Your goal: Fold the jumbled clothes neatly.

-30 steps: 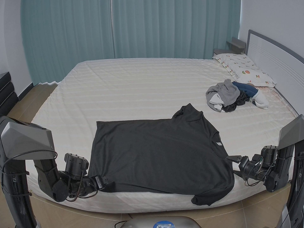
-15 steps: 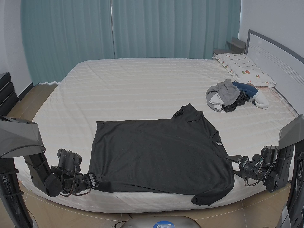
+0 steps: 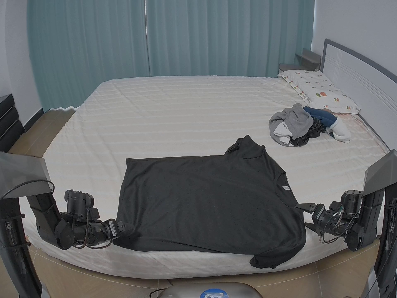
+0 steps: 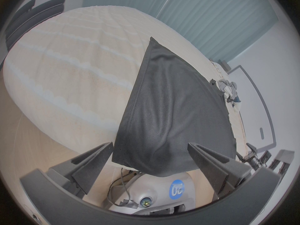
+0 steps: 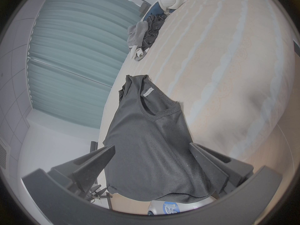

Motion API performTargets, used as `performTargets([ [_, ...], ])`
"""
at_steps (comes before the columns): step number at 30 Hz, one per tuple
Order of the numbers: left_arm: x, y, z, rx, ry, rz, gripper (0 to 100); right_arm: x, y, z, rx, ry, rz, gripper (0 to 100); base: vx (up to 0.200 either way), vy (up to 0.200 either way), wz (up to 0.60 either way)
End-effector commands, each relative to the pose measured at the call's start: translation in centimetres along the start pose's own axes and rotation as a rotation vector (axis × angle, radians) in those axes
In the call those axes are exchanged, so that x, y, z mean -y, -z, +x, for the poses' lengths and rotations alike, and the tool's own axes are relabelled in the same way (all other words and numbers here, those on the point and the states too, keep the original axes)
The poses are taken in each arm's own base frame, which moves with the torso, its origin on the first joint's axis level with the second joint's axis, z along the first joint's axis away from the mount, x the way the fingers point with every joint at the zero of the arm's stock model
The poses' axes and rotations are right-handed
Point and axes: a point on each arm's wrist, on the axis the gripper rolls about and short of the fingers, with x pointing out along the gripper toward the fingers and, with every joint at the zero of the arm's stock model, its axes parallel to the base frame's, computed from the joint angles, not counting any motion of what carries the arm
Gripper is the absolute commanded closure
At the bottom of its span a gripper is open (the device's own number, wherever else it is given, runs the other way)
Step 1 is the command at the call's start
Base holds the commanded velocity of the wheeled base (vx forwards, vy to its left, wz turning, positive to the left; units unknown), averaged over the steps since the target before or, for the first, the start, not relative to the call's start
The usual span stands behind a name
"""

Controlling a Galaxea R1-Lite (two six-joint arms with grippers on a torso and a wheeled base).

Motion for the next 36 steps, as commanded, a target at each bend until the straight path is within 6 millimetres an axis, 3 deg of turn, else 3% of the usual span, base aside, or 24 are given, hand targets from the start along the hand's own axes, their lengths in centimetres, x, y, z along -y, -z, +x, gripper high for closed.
performTargets([
  [1,-0.5,0.6,0.0,-0.031,0.004,0.041,0,-0.1,-0.1,0.0,0.006,-0.007,-0.004,0,0.000,0.000,0.00],
  [9,-0.4,1.8,1.4,-0.085,-0.008,0.151,0,-0.1,-0.1,0.0,0.006,-0.008,-0.005,0,0.000,0.000,0.00],
  [21,-0.3,1.2,2.1,-0.065,-0.009,0.145,0,-0.1,-0.1,0.0,0.006,-0.007,-0.004,0,0.000,0.000,0.00],
  [22,-0.3,1.2,2.1,-0.065,-0.009,0.144,100,-0.1,-0.1,0.0,0.006,-0.007,-0.004,0,0.000,0.000,0.00],
  [28,-0.8,1.3,1.6,-0.066,-0.023,0.119,100,-0.1,-0.1,0.0,0.006,-0.007,-0.004,0,0.000,0.000,0.00],
  [36,-0.9,0.2,0.5,-0.016,-0.018,-0.037,100,-1.1,0.1,-0.5,0.017,-0.017,-0.035,0,0.000,0.000,0.00],
])
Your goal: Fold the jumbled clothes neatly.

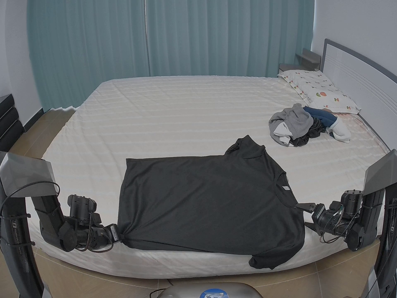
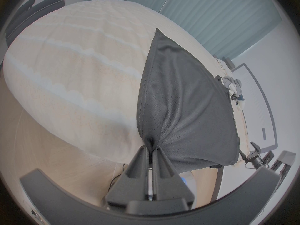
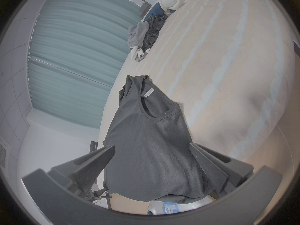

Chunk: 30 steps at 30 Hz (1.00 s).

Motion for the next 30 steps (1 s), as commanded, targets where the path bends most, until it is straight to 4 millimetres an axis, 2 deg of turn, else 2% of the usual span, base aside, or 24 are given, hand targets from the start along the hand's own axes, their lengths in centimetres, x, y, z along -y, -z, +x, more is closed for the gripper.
performTargets([
  [1,-0.1,-0.6,-0.8,0.030,0.012,-0.040,100,-1.3,0.3,-0.4,0.015,-0.019,-0.037,0,0.000,0.000,0.00],
  [13,-0.2,-0.7,-0.9,0.062,0.073,-0.097,100,-1.1,3.0,1.1,-0.009,0.072,-0.141,0,0.000,0.000,0.00],
  [26,-0.2,-0.8,-0.9,0.071,0.077,-0.098,100,-0.3,2.5,0.6,0.037,0.139,-0.246,0,0.000,0.000,0.00],
  [30,-0.2,-0.8,-0.9,0.069,0.076,-0.097,100,0.3,3.1,0.9,0.012,0.166,-0.274,0,0.000,0.000,0.00],
])
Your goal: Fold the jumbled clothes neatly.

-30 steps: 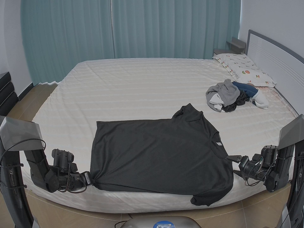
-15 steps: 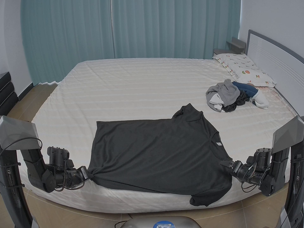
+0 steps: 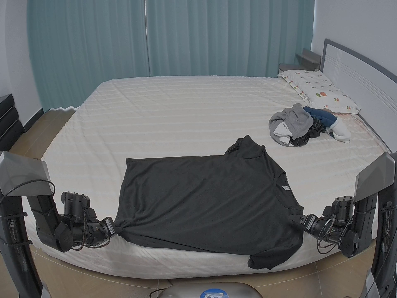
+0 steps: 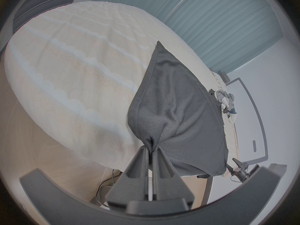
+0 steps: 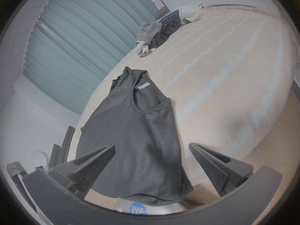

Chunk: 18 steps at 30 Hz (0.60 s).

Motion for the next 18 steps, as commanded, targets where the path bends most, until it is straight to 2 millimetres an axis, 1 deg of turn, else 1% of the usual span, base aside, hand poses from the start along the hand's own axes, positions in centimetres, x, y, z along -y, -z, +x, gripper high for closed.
performTargets([
  [1,0.0,0.1,0.1,-0.004,-0.002,0.000,100,0.4,0.7,0.5,-0.024,0.013,-0.012,0,0.000,0.000,0.00],
  [4,0.0,0.1,0.1,-0.004,-0.002,0.000,100,0.2,0.8,0.8,-0.028,0.003,-0.021,0,0.000,0.000,0.00],
  [5,0.0,0.1,0.1,-0.004,-0.002,0.000,100,0.0,0.8,0.9,-0.026,-0.003,-0.024,100,0.000,0.000,0.00],
  [10,0.0,0.1,0.1,-0.004,-0.002,0.000,100,-0.1,0.3,1.6,-0.005,-0.018,-0.028,100,0.000,0.000,0.00],
  [14,0.0,0.1,0.1,-0.004,-0.002,0.000,100,-0.6,-1.1,3.0,0.058,-0.053,-0.041,100,0.000,0.000,0.00],
  [15,0.0,0.1,0.1,-0.004,0.000,0.000,100,-0.7,-1.4,3.0,0.069,-0.061,-0.043,100,0.000,0.000,0.00],
  [17,0.0,0.1,0.1,-0.006,-0.001,0.000,100,-1.4,-2.5,3.3,0.114,-0.089,-0.054,100,0.000,0.000,0.00],
  [18,0.0,0.1,0.1,-0.006,-0.001,0.000,100,-1.5,-2.7,3.3,0.117,-0.091,-0.057,100,0.000,0.000,0.00],
])
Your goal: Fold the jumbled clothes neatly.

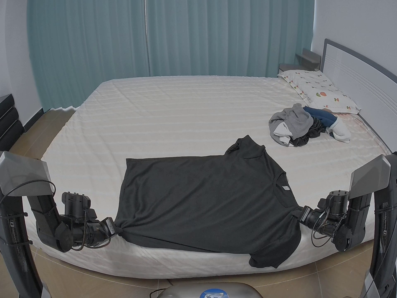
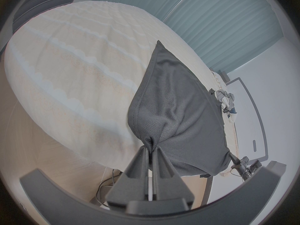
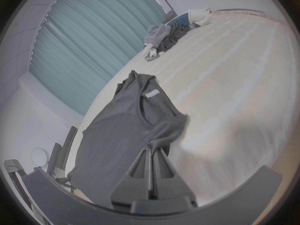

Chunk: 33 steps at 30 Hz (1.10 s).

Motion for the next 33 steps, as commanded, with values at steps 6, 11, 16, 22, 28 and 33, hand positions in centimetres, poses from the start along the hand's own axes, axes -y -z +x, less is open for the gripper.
performTargets([
  [6,0.0,0.0,0.0,0.000,-0.001,0.000,100,-2.1,-4.2,2.3,0.097,-0.057,-0.022,100,0.000,0.000,0.00],
  [11,0.0,0.1,0.1,-0.002,-0.001,0.000,100,-2.9,-5.3,3.8,0.136,-0.096,-0.037,100,0.000,0.000,0.00],
  [16,0.0,0.1,0.2,-0.003,-0.006,0.000,100,-2.8,-4.8,5.3,0.112,-0.094,-0.040,100,0.000,0.000,0.00],
  [22,0.0,0.1,0.2,-0.002,-0.008,0.000,100,-1.7,-3.5,6.1,0.082,-0.078,-0.029,0,0.000,0.000,0.00],
  [28,0.0,0.2,0.2,-0.003,-0.009,0.003,100,-1.7,-4.2,4.4,0.083,-0.071,-0.008,0,0.000,0.000,0.00],
  [33,-0.1,0.1,0.3,-0.002,-0.010,0.003,100,-1.0,-3.8,1.0,0.026,-0.048,0.023,0,0.000,0.000,0.00],
])
